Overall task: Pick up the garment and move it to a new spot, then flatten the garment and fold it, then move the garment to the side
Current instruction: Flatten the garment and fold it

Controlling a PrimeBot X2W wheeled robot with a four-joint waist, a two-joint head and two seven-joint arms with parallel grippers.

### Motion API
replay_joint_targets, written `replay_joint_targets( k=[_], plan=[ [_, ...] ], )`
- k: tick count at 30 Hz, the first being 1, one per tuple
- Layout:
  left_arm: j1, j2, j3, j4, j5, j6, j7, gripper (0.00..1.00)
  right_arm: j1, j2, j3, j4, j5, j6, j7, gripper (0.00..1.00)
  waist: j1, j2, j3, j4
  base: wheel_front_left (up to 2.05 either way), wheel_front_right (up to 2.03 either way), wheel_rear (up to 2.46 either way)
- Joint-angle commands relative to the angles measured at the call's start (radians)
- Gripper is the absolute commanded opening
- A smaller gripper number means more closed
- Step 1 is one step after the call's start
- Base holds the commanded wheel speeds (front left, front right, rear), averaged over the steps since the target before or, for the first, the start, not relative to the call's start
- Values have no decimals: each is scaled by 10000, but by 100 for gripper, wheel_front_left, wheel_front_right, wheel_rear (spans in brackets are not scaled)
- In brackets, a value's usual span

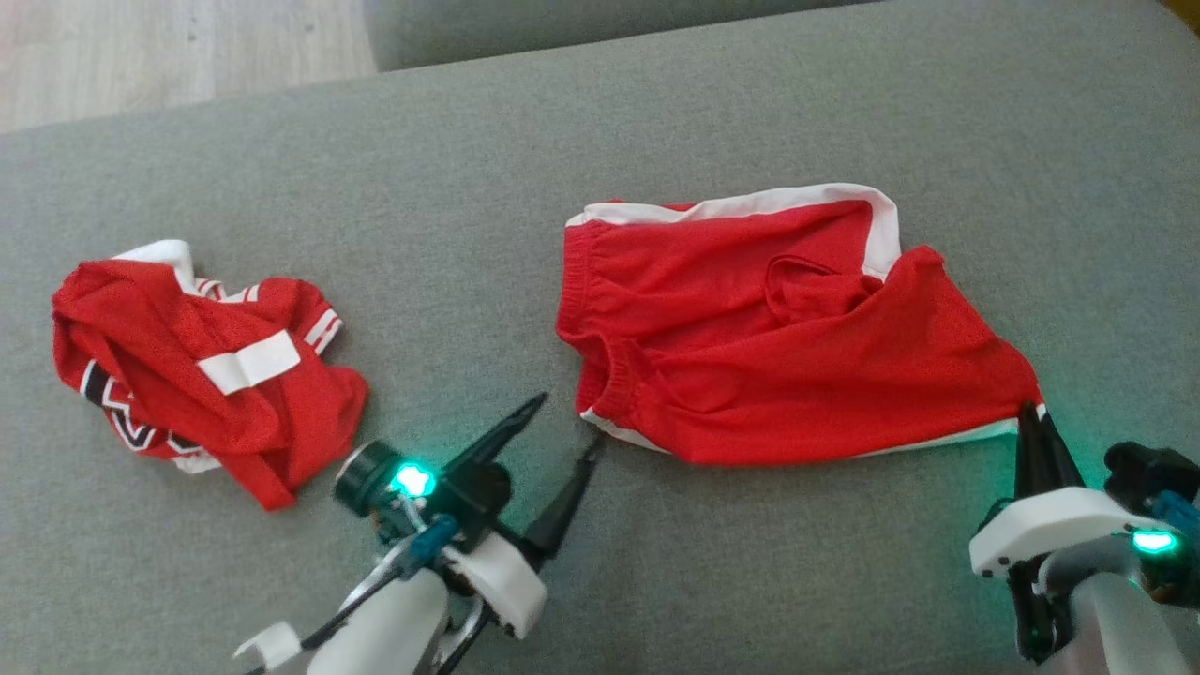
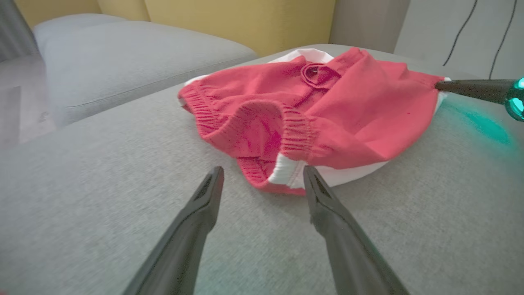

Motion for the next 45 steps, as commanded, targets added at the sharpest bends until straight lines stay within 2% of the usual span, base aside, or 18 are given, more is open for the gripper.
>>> replay_joint_targets(
  k=[1,6,20,21,22,23,31,37,41,45],
  plan=[
    [-597,172,-141,-76,-182,-53,-94,100,-317,-62,301,-336,99,67,-12,0,-1,0,121,-74,0,0,0],
    [-1255,322,-964,384,-604,-55,-219,100,-400,-62,377,-328,159,67,-18,0,-1,0,296,-155,0,0,0],
    [-2140,356,-1932,1097,-1457,-57,-538,100,-522,-62,447,-272,248,67,-114,0,-1,0,532,-245,0,0,0],
    [-2174,359,-2001,1103,-1496,-57,-554,91,-527,-62,457,-264,251,67,-118,0,-1,0,539,-240,0,0,0],
    [-2205,367,-2078,1109,-1535,-57,-566,33,-531,-62,465,-256,253,67,-121,0,-1,0,542,-236,0,0,0],
    [-2237,382,-2171,1104,-1568,-57,-578,0,-534,-62,470,-249,252,67,-124,0,-1,0,543,-233,0,0,0],
    [-2264,596,-2442,1036,-1786,-57,-637,0,-585,-62,438,-240,168,67,-190,0,-1,0,336,-173,0,0,0],
    [-2284,941,-2438,693,-1807,-57,-637,0,-811,-62,527,-844,283,67,-137,0,-1,0,-120,-108,0,0,0],
    [-2673,1405,-2542,109,-2142,-57,-227,0,-1209,-62,793,-1807,219,67,262,0,-1,0,-514,-71,0,0,0],
    [-3664,2179,-2927,-655,-2623,-57,571,0,-1889,-62,1080,-2907,359,67,962,0,-1,0,-910,29,0,0,0]
  ],
)
